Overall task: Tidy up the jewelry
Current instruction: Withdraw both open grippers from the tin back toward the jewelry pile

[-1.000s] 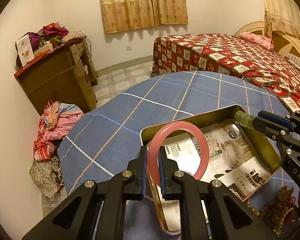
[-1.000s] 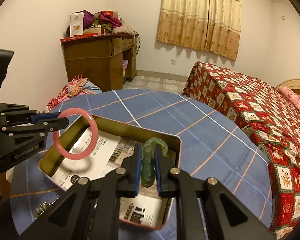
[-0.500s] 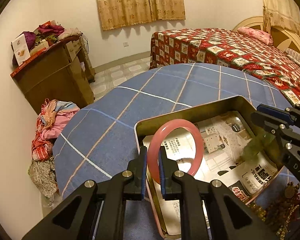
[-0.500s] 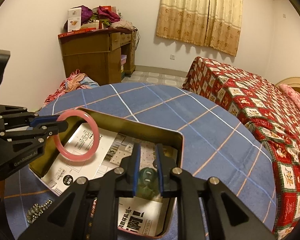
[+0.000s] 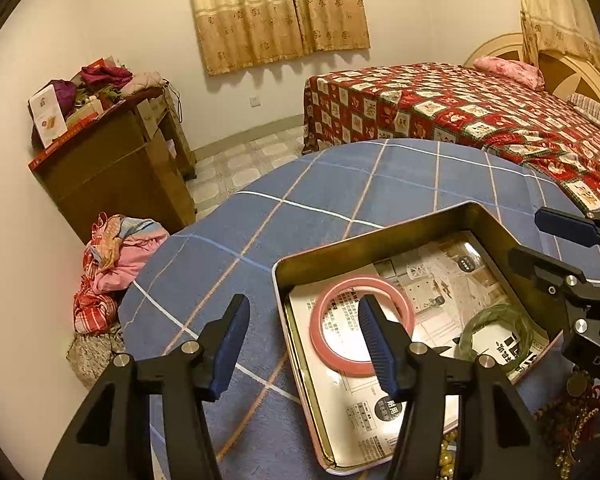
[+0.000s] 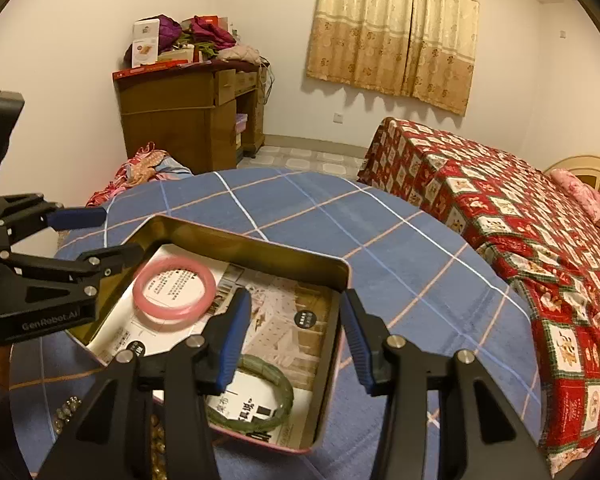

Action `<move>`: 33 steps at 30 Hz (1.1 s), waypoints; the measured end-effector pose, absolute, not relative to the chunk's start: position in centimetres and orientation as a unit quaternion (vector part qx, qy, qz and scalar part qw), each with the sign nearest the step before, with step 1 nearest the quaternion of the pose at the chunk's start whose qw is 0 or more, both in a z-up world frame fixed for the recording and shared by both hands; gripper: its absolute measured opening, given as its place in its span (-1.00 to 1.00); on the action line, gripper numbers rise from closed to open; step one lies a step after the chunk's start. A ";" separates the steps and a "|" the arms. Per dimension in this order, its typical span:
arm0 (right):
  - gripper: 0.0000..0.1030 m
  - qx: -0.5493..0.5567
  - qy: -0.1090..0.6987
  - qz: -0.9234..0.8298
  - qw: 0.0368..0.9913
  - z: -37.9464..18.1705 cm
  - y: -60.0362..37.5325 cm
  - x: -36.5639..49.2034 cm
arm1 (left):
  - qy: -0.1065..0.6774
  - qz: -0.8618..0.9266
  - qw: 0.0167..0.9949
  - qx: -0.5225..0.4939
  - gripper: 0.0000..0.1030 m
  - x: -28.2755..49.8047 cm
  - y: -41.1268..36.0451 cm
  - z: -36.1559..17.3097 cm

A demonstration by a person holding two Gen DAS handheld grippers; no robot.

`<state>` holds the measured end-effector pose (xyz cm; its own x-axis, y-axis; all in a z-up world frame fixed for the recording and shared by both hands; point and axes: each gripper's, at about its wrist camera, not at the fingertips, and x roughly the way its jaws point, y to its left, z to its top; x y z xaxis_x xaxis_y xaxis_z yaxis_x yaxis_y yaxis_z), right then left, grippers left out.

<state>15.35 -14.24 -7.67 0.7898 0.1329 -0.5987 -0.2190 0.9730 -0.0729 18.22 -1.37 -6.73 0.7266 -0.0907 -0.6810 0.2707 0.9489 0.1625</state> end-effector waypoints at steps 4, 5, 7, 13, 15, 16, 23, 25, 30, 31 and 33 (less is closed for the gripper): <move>0.18 -0.073 0.309 0.084 0.945 -7.5 -14.4 15.1 | 0.356 -0.085 0.921 0.135 0.12 18.2 -1.4 -6.7; 0.20 -0.073 0.308 0.083 0.945 -7.5 -14.4 15.0 | 0.356 -0.084 0.921 0.133 0.15 18.1 -1.3 -6.7; 0.20 -0.072 0.308 0.083 0.945 -7.5 -14.4 14.7 | 0.355 -0.082 0.922 0.133 0.23 17.9 -1.3 -6.7; 0.30 -0.074 0.308 0.081 0.945 -7.2 -14.5 13.8 | 0.351 -0.075 0.924 0.133 0.27 17.5 -1.1 -6.4; 0.32 -0.074 0.306 0.081 0.946 -7.0 -14.6 13.3 | 0.350 -0.076 0.924 0.132 0.27 17.2 -1.1 -6.3; 0.34 -0.074 0.305 0.081 0.946 -6.8 -14.7 13.1 | 0.349 -0.076 0.925 0.131 0.27 17.0 -1.1 -6.2; 0.51 -0.056 0.300 0.074 0.949 -6.6 -15.3 11.1 | 0.347 -0.064 0.928 0.120 0.37 15.5 -0.7 -6.1; 0.54 -0.054 0.299 0.073 0.950 -6.7 -15.7 10.2 | 0.348 -0.062 0.928 0.115 0.42 14.8 -0.3 -6.2; 0.57 -0.049 0.301 0.059 0.951 -7.2 -17.1 8.2 | 0.344 -0.049 0.931 0.107 0.42 12.3 0.9 -6.4; 0.57 -0.047 0.302 0.055 0.951 -7.3 -17.3 7.8 | 0.345 -0.047 0.931 0.108 0.43 11.9 1.1 -6.5; 0.59 -0.041 0.307 0.048 0.950 -7.8 -17.9 7.1 | 0.347 -0.040 0.931 0.109 0.43 11.0 1.4 -6.8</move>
<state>7.05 -17.93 -7.83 0.8070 0.0655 -0.5869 -0.1162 0.9920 -0.0490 10.96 1.41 -6.85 0.7557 0.0002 -0.6549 0.1507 0.9731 0.1742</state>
